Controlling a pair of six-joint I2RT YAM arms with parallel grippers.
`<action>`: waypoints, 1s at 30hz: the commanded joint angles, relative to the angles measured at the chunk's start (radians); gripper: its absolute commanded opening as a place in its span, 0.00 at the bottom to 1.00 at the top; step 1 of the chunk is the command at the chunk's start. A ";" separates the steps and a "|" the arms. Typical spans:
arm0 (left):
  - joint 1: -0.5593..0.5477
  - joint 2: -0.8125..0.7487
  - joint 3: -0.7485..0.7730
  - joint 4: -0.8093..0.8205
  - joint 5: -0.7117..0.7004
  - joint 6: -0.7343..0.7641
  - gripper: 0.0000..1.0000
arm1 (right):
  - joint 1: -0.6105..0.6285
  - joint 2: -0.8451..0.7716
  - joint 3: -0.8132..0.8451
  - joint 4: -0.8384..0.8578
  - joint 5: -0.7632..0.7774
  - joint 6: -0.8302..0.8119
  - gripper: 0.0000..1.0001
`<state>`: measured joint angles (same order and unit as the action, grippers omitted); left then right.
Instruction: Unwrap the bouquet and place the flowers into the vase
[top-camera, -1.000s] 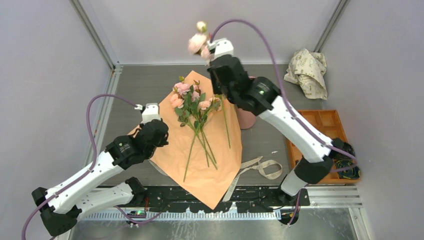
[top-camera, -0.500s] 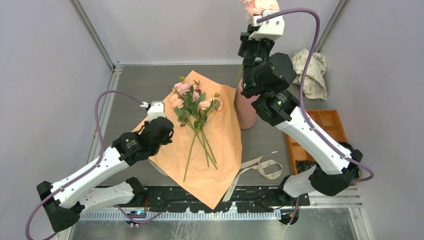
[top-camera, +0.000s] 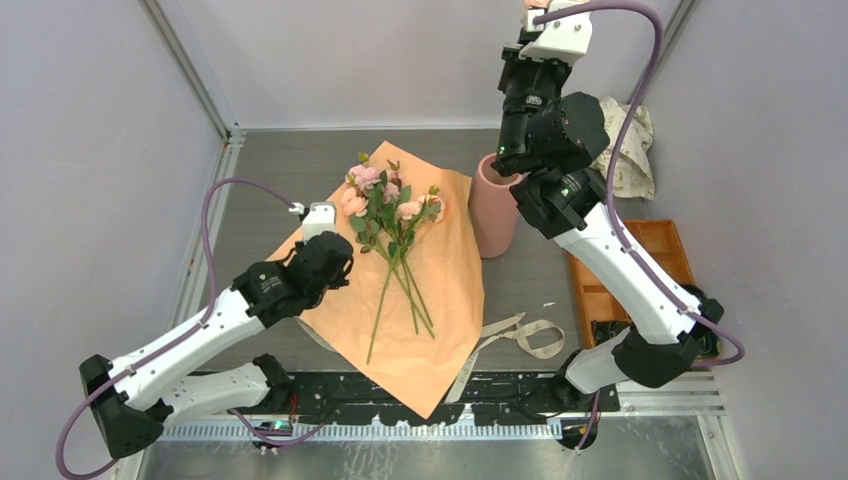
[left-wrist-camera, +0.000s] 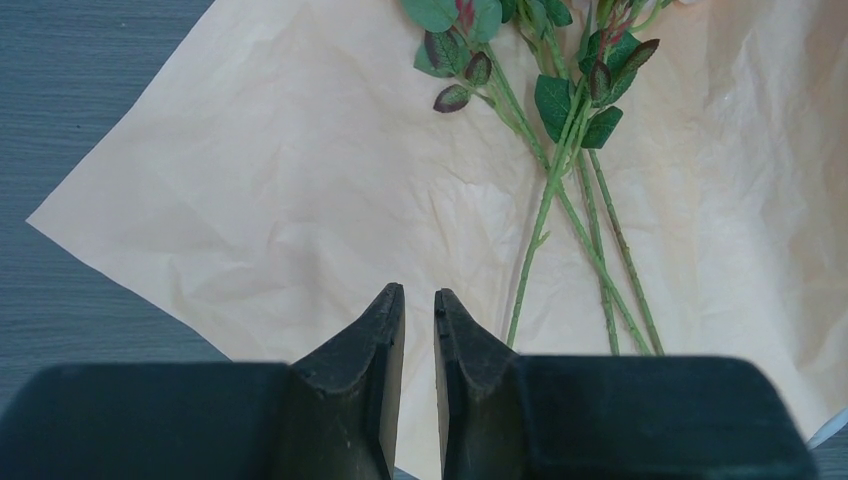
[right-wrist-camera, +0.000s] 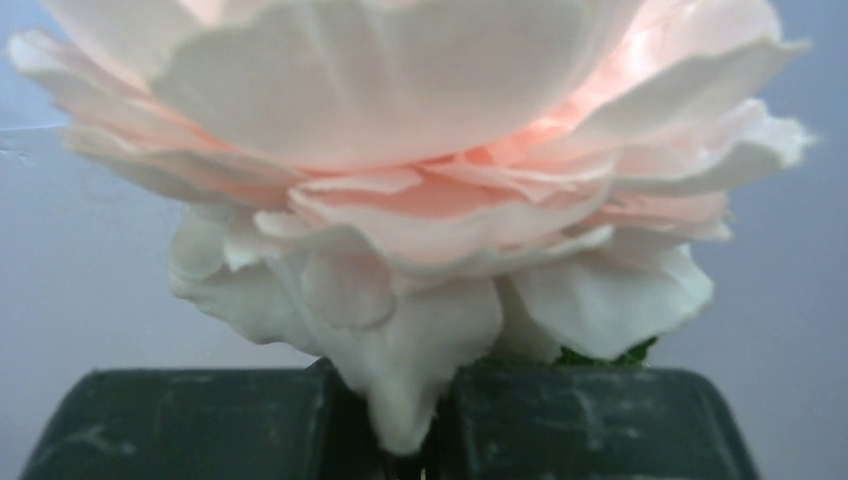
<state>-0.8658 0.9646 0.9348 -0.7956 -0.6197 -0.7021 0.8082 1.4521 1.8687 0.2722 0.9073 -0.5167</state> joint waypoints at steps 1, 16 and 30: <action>0.000 0.007 0.045 0.057 0.005 0.005 0.18 | -0.009 -0.068 -0.027 -0.009 0.011 0.042 0.01; 0.001 0.081 0.085 0.104 0.023 0.036 0.20 | -0.068 -0.150 -0.286 -0.217 0.060 0.314 0.01; 0.056 0.319 0.190 0.176 0.179 0.095 0.43 | -0.125 -0.171 -0.326 -0.508 0.010 0.565 0.94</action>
<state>-0.8337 1.2419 1.0672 -0.6868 -0.5030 -0.6376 0.6853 1.3285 1.4990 -0.1768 0.9306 -0.0376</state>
